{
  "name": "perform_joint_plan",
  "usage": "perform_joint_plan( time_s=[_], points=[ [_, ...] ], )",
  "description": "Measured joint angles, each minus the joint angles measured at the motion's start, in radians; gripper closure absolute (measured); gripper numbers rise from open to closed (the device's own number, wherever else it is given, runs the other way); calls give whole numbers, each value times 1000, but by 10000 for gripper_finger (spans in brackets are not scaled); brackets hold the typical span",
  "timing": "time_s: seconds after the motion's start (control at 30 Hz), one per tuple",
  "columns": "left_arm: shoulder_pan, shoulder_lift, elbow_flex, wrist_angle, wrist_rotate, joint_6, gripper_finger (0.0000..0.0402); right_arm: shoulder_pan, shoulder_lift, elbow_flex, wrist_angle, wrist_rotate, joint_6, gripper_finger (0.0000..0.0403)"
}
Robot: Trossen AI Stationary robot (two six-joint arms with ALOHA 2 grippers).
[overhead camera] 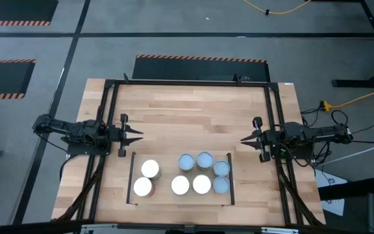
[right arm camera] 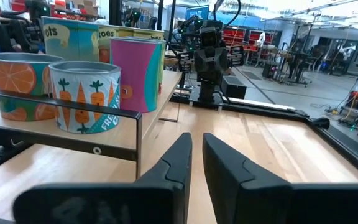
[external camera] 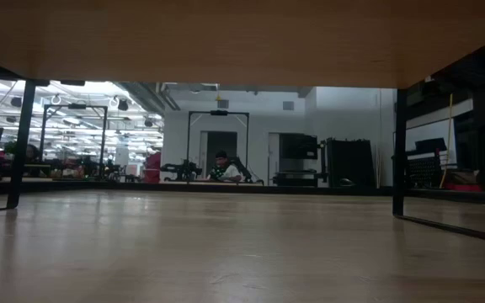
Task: Pick and place cans onto a shelf
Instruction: Return to Home Position
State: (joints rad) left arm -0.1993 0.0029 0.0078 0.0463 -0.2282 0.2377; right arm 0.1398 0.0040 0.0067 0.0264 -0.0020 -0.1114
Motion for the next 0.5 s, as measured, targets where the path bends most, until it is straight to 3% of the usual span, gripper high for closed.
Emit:
perform_joint_plan(
  time_s=[0.5],
  points=[
    [139, 0, 0, 0, 10, -46, 321, 0, 0, 0, 0, 0, 53, 357]
  ],
)
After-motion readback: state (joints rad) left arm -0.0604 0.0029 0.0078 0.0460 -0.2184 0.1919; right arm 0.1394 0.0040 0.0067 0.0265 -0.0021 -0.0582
